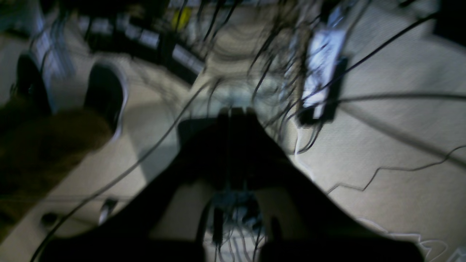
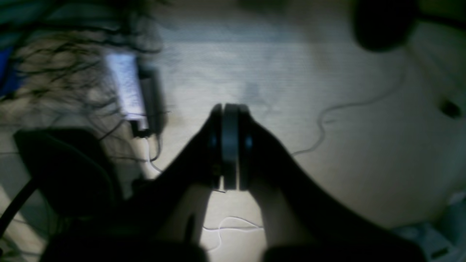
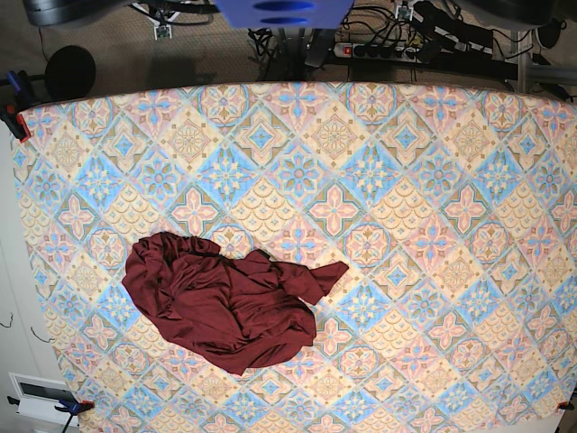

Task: Layout the t-shirt on the table in an organized manner, then fold the t-shirt properly

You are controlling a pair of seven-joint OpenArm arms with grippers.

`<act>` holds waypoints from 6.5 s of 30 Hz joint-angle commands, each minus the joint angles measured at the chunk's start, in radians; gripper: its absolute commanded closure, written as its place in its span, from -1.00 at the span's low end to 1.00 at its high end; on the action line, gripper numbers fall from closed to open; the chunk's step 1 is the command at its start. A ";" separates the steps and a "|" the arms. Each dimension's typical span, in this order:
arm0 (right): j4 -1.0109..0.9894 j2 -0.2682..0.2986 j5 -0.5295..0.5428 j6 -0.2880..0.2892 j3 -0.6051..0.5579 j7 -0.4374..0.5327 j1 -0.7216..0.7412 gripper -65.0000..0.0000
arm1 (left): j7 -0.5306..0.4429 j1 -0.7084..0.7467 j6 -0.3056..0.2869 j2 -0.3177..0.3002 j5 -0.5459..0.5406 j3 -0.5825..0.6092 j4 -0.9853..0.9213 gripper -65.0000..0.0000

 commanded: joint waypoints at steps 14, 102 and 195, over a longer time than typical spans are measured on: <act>0.530 0.034 0.004 -0.024 0.180 0.009 -0.264 1.00 | -0.008 0.408 0.004 -0.060 -0.002 -0.002 0.765 1.00; 0.991 0.029 0.004 -0.024 -0.131 -0.353 0.288 0.87 | 0.661 -1.103 0.000 0.241 -0.002 0.128 0.164 -0.36; 0.986 0.037 0.004 -0.024 0.016 -0.357 0.328 0.87 | 1.365 -0.463 -0.393 -0.054 -0.650 -0.065 1.295 0.19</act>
